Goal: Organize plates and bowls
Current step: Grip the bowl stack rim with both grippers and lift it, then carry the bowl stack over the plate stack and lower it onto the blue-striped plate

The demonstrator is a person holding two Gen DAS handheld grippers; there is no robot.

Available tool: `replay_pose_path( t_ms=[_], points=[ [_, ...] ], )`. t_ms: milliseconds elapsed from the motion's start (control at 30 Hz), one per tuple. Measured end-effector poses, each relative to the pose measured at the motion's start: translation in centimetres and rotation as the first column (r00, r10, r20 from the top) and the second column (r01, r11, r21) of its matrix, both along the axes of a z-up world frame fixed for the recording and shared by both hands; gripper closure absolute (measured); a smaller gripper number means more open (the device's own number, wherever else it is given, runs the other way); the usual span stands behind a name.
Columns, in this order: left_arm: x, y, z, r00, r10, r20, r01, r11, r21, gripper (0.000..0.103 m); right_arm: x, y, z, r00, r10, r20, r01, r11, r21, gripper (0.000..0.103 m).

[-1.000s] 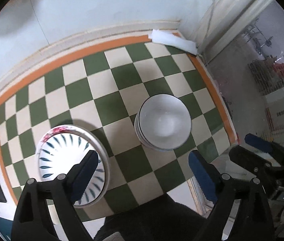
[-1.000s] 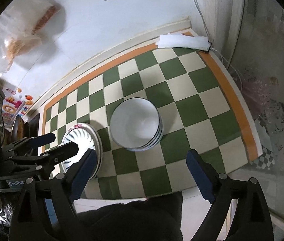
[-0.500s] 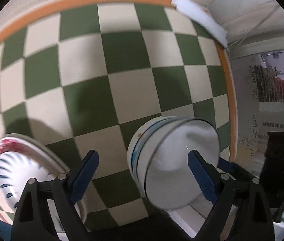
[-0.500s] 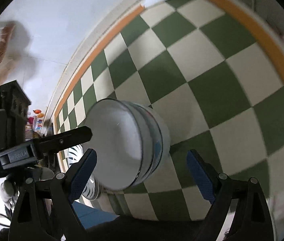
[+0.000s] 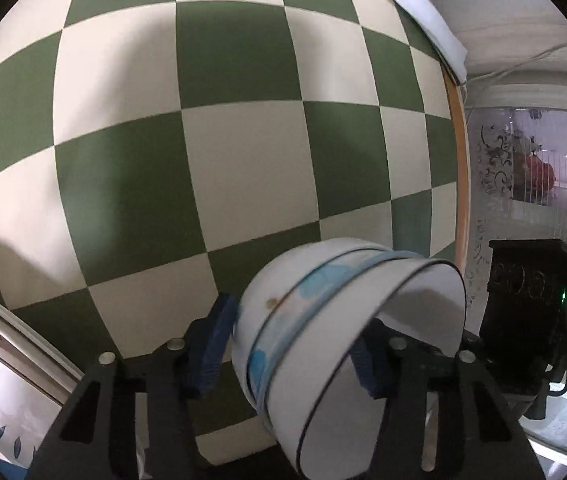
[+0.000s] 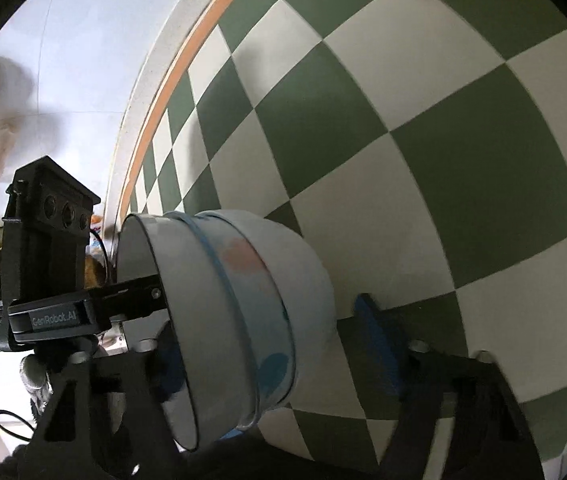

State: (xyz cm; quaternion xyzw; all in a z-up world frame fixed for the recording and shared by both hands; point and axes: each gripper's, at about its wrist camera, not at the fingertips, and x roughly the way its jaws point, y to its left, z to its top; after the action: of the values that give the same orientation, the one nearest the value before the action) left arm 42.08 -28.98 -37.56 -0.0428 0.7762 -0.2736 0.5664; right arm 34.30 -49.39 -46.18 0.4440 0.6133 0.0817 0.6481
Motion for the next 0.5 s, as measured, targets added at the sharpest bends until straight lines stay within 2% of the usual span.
replay_pose_path(
  t_ms=[67, 167, 500],
  points=[
    [-0.1, 0.3, 0.3, 1.000, -0.001, 0.013, 0.001, 1.000, -0.009, 0.054, 0.4, 0.3, -0.2, 1.000, 0.016, -0.002, -0.016, 1.000, -0.020, 0.046],
    [-0.3, 0.4, 0.5, 0.999, -0.005, 0.034, 0.005, 1.000, 0.008, 0.054, 0.6, 0.8, 0.0, 0.999, 0.032, 0.008, -0.032, 0.998, -0.048, 0.047],
    [-1.2, 0.7, 1.1, 0.998, 0.017, 0.059, -0.021, 0.998, 0.068, 0.054, 1.2, 1.8, 0.2, 0.999, 0.047, -0.007, -0.047, 0.999, -0.012, 0.048]
  ],
)
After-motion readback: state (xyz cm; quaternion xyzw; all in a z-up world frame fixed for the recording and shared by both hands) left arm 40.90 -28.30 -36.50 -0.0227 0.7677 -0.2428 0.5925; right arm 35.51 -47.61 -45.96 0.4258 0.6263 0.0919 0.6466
